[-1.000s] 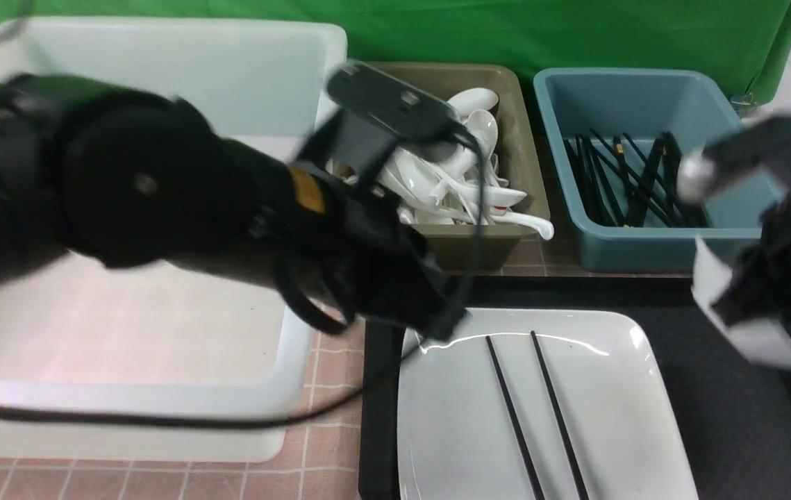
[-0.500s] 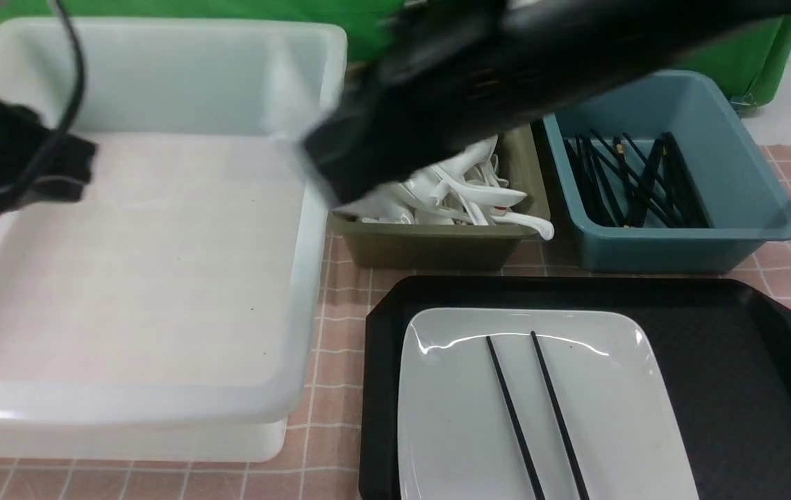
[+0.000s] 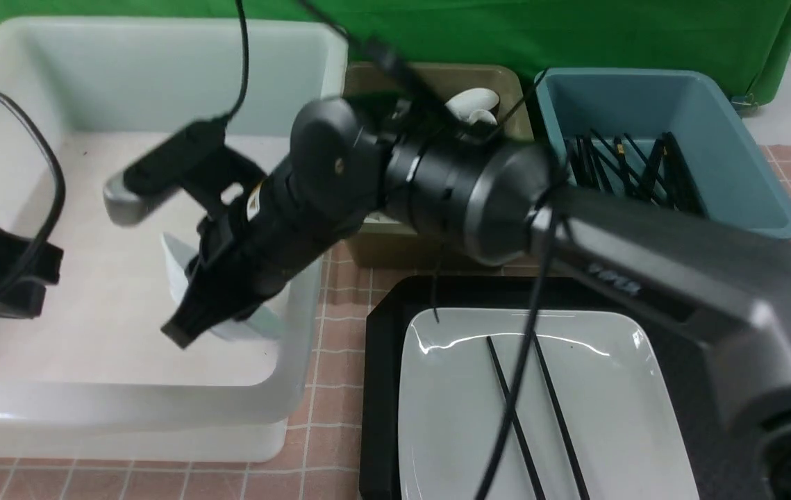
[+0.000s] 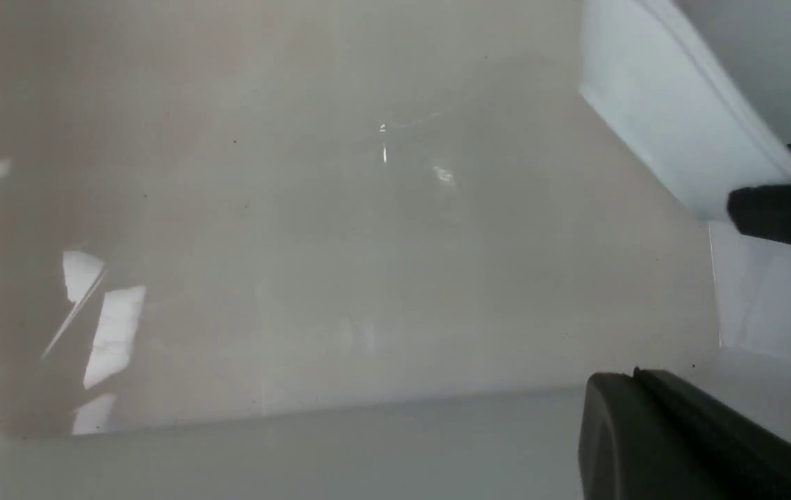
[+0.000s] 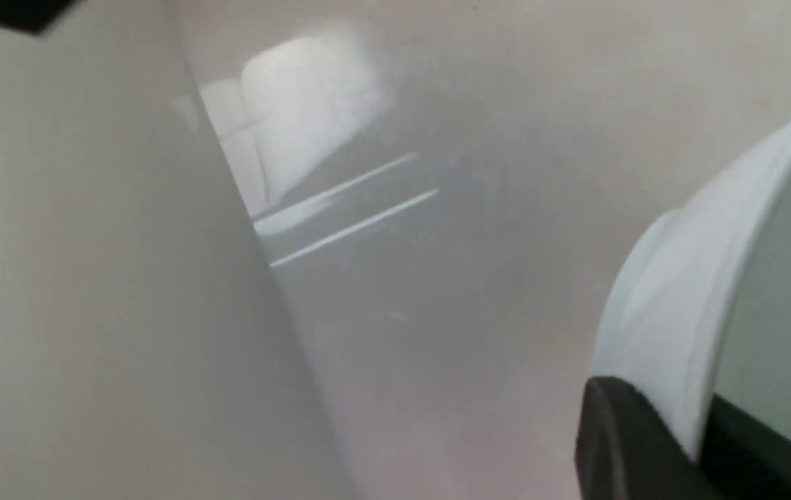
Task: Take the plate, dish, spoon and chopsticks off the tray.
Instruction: Use the right arm to put the small plate into the large storage box on the left
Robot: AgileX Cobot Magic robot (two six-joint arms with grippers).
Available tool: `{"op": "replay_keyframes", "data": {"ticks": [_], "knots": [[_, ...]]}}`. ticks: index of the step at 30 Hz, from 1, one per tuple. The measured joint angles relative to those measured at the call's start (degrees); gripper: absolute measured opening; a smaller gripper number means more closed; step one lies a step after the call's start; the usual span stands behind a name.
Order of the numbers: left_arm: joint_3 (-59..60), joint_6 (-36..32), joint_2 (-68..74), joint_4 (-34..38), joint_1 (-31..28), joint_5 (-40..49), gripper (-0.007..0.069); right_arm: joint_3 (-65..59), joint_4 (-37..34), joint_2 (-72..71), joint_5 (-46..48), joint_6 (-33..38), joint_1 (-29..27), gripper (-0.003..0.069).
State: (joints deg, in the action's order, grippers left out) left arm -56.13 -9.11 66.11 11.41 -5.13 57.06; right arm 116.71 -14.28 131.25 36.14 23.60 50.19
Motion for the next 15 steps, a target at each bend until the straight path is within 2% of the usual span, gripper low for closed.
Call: {"op": "replay_keyframes", "data": {"ticks": [3, 6, 11, 13, 15], "knots": [[0.1, 0.0, 0.0, 0.0, -0.12, -0.15, -0.0003, 0.38, 0.12, 0.64, -1.08, 0.03, 0.19, 0.0108], [0.17, -0.12, 0.0, 0.0, -0.19, -0.63, -0.0003, 0.49, -0.29, 1.28, -1.29, 0.03, 0.49, 0.0183], [0.17, -1.58, 0.0, 0.11, -0.19, -0.8, -0.0003, 0.49, -0.46, 0.13, 0.28, -2.09, 0.62, 0.0412], [0.17, -1.89, -0.06, 0.52, -0.19, -0.81, -0.0003, 0.56, -0.28, -1.28, 3.15, -2.26, 0.62, 0.0452], [0.17, -2.11, -0.06, 1.4, -0.19, -0.81, -0.0003, 1.07, 0.32, -3.11, 5.74, -2.33, 0.62, 0.0461]]}}
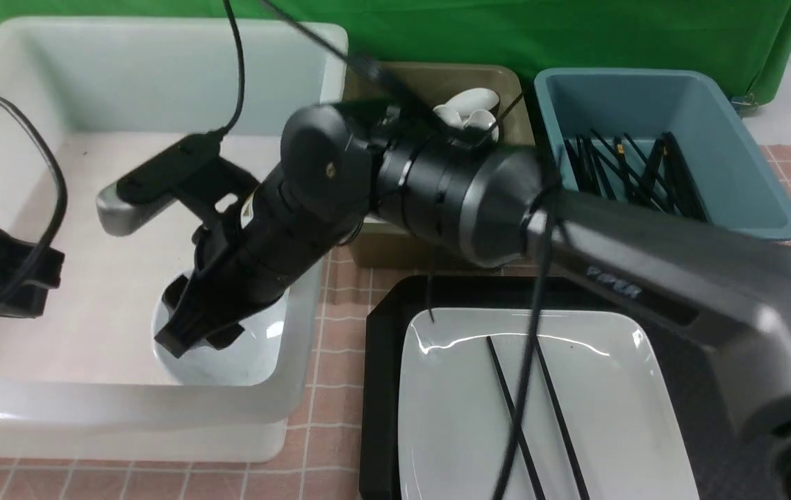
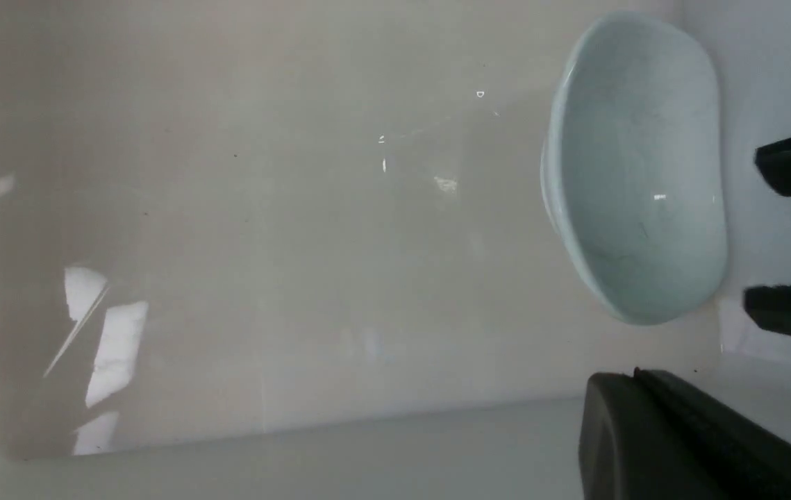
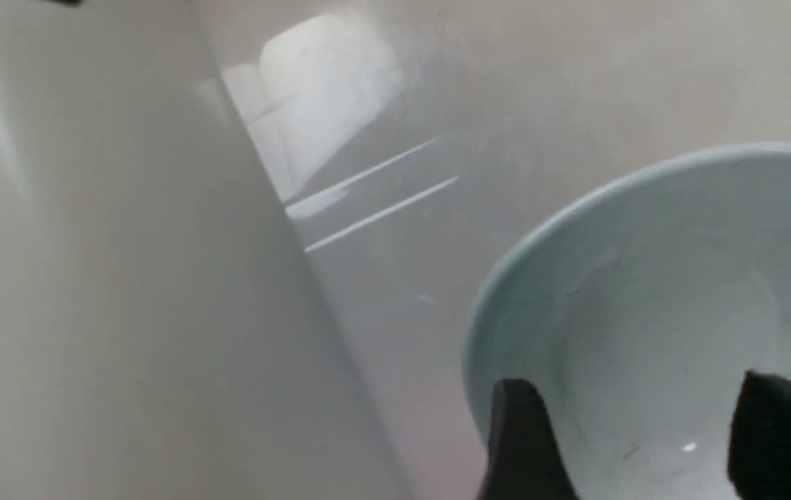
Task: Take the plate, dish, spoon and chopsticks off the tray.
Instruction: Use the right arm to put the small plate into the large storage box on the left, then use the left arm to grab a pair of chopsticks from the plate
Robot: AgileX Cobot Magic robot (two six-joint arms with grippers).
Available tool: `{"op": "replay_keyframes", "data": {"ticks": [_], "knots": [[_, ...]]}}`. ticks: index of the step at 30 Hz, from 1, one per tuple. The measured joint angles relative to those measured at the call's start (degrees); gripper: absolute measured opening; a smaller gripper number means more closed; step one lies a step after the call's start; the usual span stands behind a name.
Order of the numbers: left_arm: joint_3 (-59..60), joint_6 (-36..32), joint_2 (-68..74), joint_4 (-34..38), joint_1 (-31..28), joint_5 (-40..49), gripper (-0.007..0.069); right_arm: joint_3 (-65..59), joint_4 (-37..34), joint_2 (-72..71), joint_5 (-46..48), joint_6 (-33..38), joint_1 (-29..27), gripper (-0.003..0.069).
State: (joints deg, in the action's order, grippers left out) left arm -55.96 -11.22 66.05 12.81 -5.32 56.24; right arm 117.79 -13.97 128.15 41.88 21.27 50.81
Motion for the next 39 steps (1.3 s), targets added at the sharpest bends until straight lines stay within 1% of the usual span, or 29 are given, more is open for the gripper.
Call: {"op": "replay_keyframes", "data": {"ticks": [1, 2, 3, 4, 5, 6, 7, 8, 9, 10, 11, 12, 15, 18, 20, 22, 23, 25, 27, 29, 30, 31, 33, 34, 35, 39], "knots": [[0.0, -0.54, -0.06, 1.86, 0.44, -0.05, -0.0003, 0.94, 1.2, -2.61, 4.16, -0.62, -0.27, 0.0442], [0.0, -0.7, -0.06, 2.12, 0.55, -0.1, -0.0003, 1.26, 1.71, -2.99, 4.7, -0.82, -0.36, 0.0437], [0.0, -1.15, -0.11, 3.62, 1.98, -0.21, -0.0003, 2.16, 3.63, -5.92, 8.78, -1.85, -0.78, 0.0392], [0.0, -1.75, -0.11, 4.42, 4.1, -0.42, -0.0003, 2.95, 6.56, -9.25, 12.98, -2.89, -1.53, 0.0293], [0.0, -1.76, -0.11, 4.79, 6.49, -0.96, -0.0003, 3.19, 8.84, -11.28, 15.43, -3.31, -2.28, 0.023], [0.0, -1.76, -0.11, 4.9, 7.6, -1.09, -0.0005, 3.25, 9.29, -11.79, 16.75, -3.61, -2.48, 0.0213], [-0.28, 0.05, 0.06, 4.71, 12.73, -2.12, -0.0008, 3.49, 12.57, -15.77, 21.22, -4.99, -4.36, 0.0098], [-0.43, 0.44, 0.13, 4.5, 13.44, -2.29, -0.0008, 3.49, 12.9, -16.76, 22.25, -5.23, -4.64, 0.0079], [-1.41, 4.82, 0.86, 3.14, 18.75, -3.08, -0.001, 2.85, 14.78, -20.33, 23.05, -6.58, -7.25, 0.0039], [-2.43, 8.09, 1.71, 1.65, 22.89, -3.5, -0.0011, 1.91, 15.85, -23.52, 23.05, -7.4, -9.09, 0.003], [-2.89, 9.48, 2.11, 0.91, 24.61, -3.5, -0.0011, 1.41, 16.07, -24.07, 23.05, -7.4, -9.84, 0.003], [-4.83, 14.45, 3.94, -1.92, 31.37, -3.67, -0.0011, -1.0, 16.68, -28.08, 23.05, -8.32, -12.48, 0.003], [-10.12, 24.37, 9.93, -8.83, 42.89, -3.25, -0.0011, -9.83, 17.15, -38.11, 23.05, -9.32, -18.27, 0.003], [-15.41, 30.5, 16.61, -11.37, 50.92, -1.32, -0.0011, -19.96, 17.26, -47.61, 23.05, -10.03, -23.26, 0.003], [-19.35, 32.46, 21.3, -11.2, 53.95, -0.36, -0.0009, -26.83, 17.26, -54.18, 23.0, -10.52, -26.39, 0.003], [-22.87, 33.21, 26.51, -10.48, 56.12, 0.53, 0.0, -34.27, 17.44, -60.37, 22.94, -11.23, -29.56, 0.003], [-23.26, 33.37, 27.03, -10.35, 56.53, 0.65, 0.0004, -35.01, 17.44, -60.37, 22.94, -11.39, -29.84, 0.003], [-27.84, 34.45, 32.46, -9.44, 58.49, 2.09, 0.0033, -42.32, 17.44, -67.25, 22.74, -11.82, -32.4, 0.003], [-30.97, 35.78, 37.0, -9.35, 59.83, 3.85, 0.0071, -47.71, 17.44, -72.37, 22.56, -11.81, -33.71, 0.003], [-33.96, 38.72, 41.11, -9.42, 60.92, 6.27, 0.0129, -51.75, 17.44, -76.17, 22.43, -11.81, -34.06, 0.003], [-35.72, 40.6, 43.33, -9.42, 61.37, 7.59, 0.0178, -53.55, 17.39, -78.14, 22.42, -12.15, -34.14, 0.003], [-35.93, 40.86, 44.02, -9.42, 61.38, 7.99, 0.0185, -54.04, 17.39, -78.71, 22.42, -12.28, -34.14, 0.003], [-38.28, 43.49, 47.54, -9.07, 61.59, 9.06, 0.0286, -56.12, 17.28, -81.32, 22.79, -13.53, -34.14, 0.003], [-38.42, 43.61, 47.78, -9.07, 61.59, 9.11, 0.0294, -56.25, 17.28, -81.32, 22.85, -13.53, -34.14, 0.003], [-39.38, 44.88, 49.6, -8.59, 61.59, 9.2, 0.0356, -56.85, 17.28, -82.15, 23.03, -13.73, -34.14, 0.003], [-40.49, 45.85, 51.88, -6.9, 61.59, 7.83, 0.0486, -57.82, 17.11, -82.4, 23.03, -13.54, -34.14, 0.003]]}}
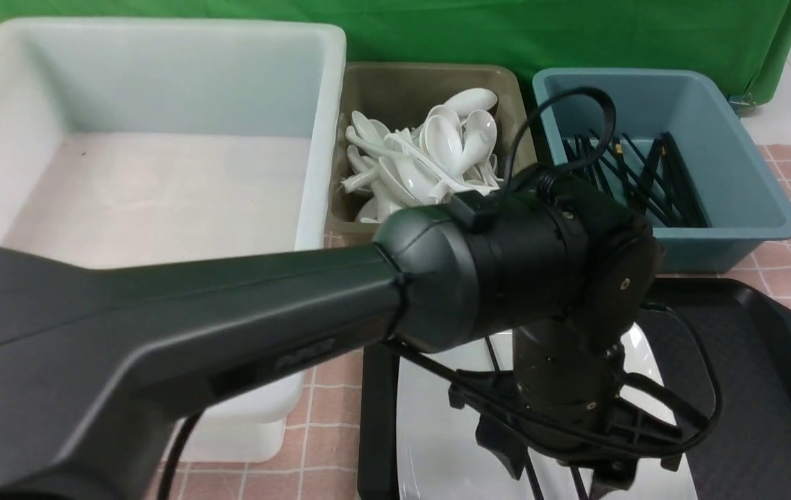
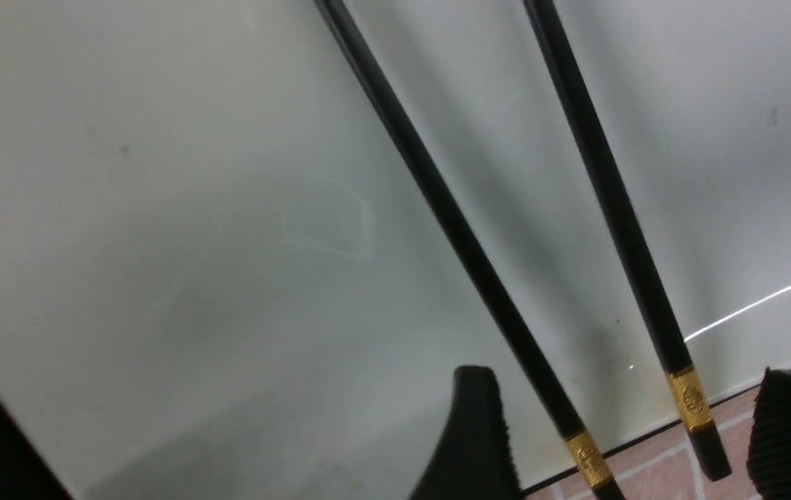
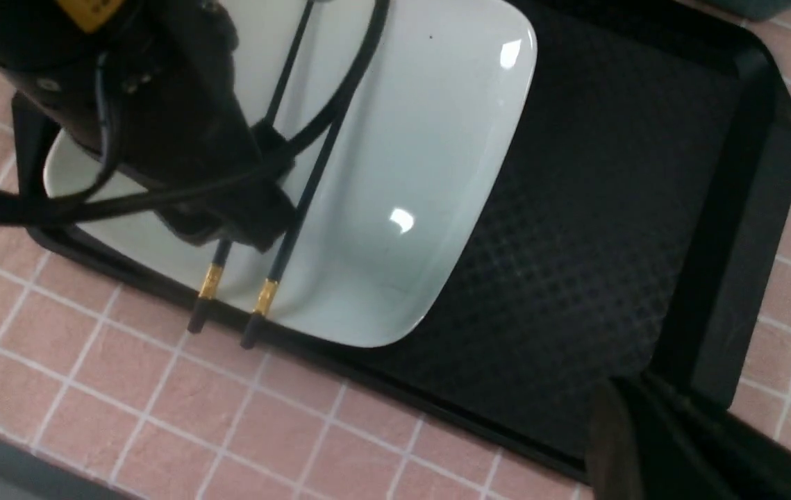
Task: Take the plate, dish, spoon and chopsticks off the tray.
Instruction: Use the left arm to grab a pair of chopsticks from the plate
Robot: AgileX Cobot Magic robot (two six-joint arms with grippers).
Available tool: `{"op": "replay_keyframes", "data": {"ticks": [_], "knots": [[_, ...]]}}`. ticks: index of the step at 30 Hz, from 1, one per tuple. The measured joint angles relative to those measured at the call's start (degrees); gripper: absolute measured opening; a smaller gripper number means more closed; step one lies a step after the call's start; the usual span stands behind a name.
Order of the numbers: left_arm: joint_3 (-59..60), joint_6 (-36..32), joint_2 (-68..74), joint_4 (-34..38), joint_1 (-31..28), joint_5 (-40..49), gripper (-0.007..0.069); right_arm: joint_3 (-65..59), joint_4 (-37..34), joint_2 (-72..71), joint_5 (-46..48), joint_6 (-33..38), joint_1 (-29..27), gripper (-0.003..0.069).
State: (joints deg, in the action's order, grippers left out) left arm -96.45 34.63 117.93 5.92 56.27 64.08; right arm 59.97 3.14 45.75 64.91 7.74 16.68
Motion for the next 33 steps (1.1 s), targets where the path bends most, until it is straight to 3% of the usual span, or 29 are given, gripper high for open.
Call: {"op": "replay_keyframes", "data": {"ticks": [6, 18, 21, 26, 27, 33], "knots": [[-0.19, 0.13, 3.03, 2.64, 0.06, -1.45, 0.0555, -1.87, -2.71, -0.11, 0.0, 1.94, 0.0, 0.003], [-0.87, 0.54, 7.1, 2.92, 0.65, -1.2, 0.0529, -2.63, -3.14, -0.18, -0.12, 3.74, 0.0, 0.003], [-0.87, 1.38, 7.23, 1.98, 0.65, -0.21, 0.0421, -2.63, -3.14, -0.18, -0.11, 3.9, 0.0, 0.003], [-0.87, 1.82, 7.41, 1.51, 0.52, 2.28, 0.0183, -2.63, -3.14, -0.18, -0.11, 4.03, 0.0, 0.003], [-0.87, 1.56, 7.53, 1.33, 0.52, 3.18, 0.0102, -2.63, -3.14, -0.18, -0.11, 4.08, 0.0, 0.003], [-0.87, -0.03, 7.38, 1.51, 0.52, 3.81, 0.0097, -2.63, -3.14, -0.18, -0.11, 4.14, 0.0, 0.0032]]}}
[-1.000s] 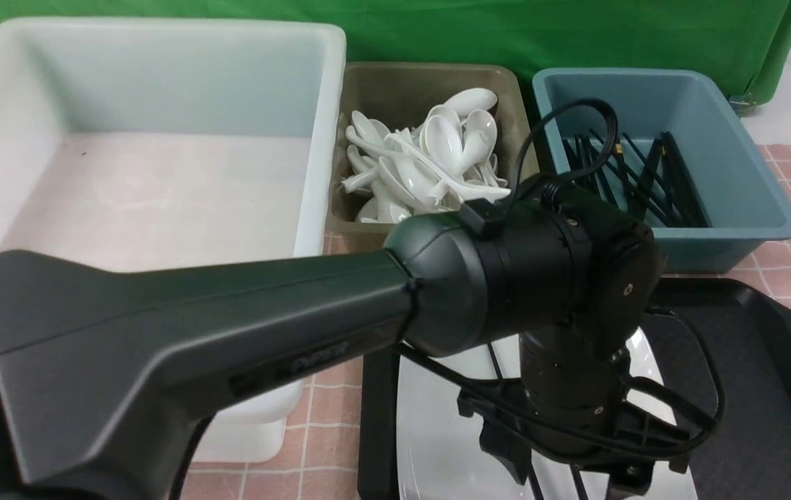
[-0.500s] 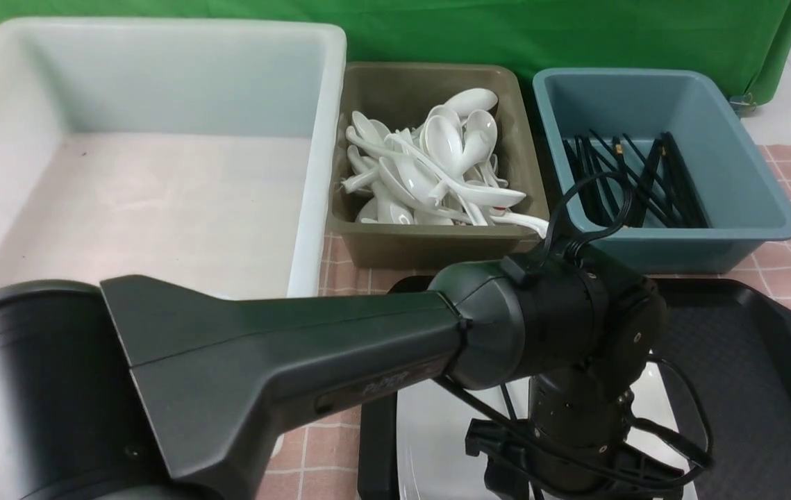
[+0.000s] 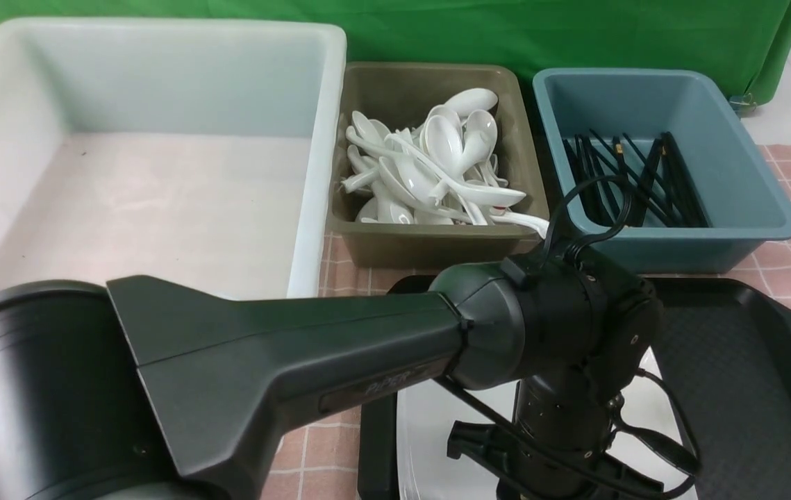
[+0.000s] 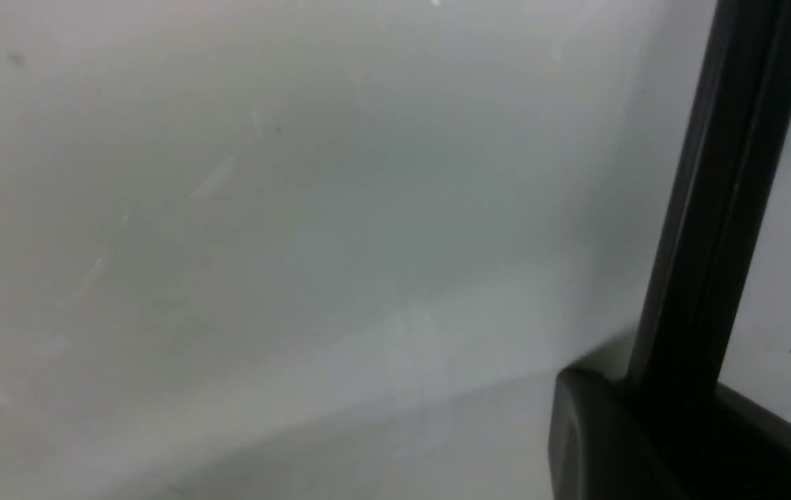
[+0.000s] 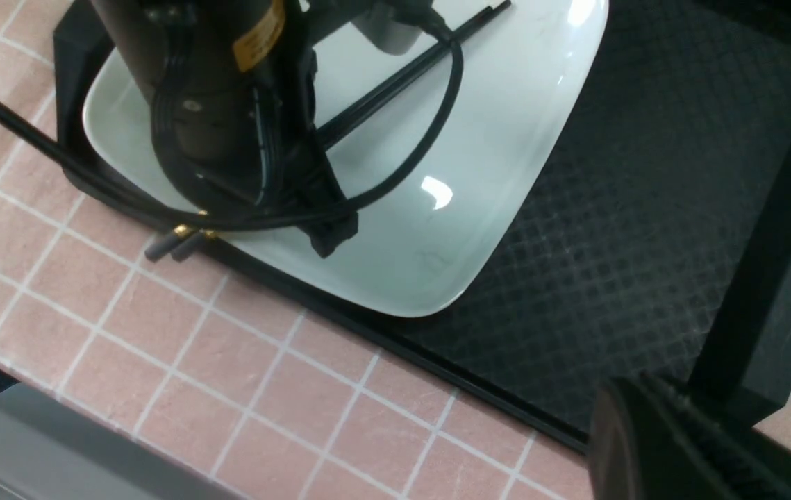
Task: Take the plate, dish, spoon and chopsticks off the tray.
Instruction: Use the left arm to grab a pair of chopsticks from the plate, then use the left arm to put the chopsticks into the small storage box on the right
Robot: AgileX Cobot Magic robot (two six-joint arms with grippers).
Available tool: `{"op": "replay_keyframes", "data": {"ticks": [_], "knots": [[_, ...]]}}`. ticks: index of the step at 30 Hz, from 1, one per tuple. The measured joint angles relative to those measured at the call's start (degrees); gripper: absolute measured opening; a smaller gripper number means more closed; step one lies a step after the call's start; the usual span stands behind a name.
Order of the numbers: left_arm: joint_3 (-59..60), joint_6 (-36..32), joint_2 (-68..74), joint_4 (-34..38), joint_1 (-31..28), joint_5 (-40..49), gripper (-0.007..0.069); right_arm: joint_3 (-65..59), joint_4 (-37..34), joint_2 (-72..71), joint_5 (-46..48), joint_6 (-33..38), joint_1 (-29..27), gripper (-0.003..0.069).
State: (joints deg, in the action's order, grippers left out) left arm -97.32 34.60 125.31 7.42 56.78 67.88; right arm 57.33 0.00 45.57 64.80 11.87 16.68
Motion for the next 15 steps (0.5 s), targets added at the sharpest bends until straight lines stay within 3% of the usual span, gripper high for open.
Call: {"op": "replay_keyframes", "data": {"ticks": [8, 13, 15], "knots": [[-2.22, -3.57, -6.86, -2.63, 0.0, -5.2, 0.0096, 0.0, 0.0, -0.09, -0.29, 0.0, 0.0, 0.0032], [-9.79, -4.64, -9.55, -13.51, -0.34, -14.31, 0.0096, 0.0, 0.0, -0.2, -2.88, -0.63, 0.0, 0.0032], [-12.57, -5.41, -9.6, -17.44, -1.27, -22.51, 0.0096, 0.0, 0.0, -0.2, -5.55, -1.57, 0.0, 0.0032]]}}
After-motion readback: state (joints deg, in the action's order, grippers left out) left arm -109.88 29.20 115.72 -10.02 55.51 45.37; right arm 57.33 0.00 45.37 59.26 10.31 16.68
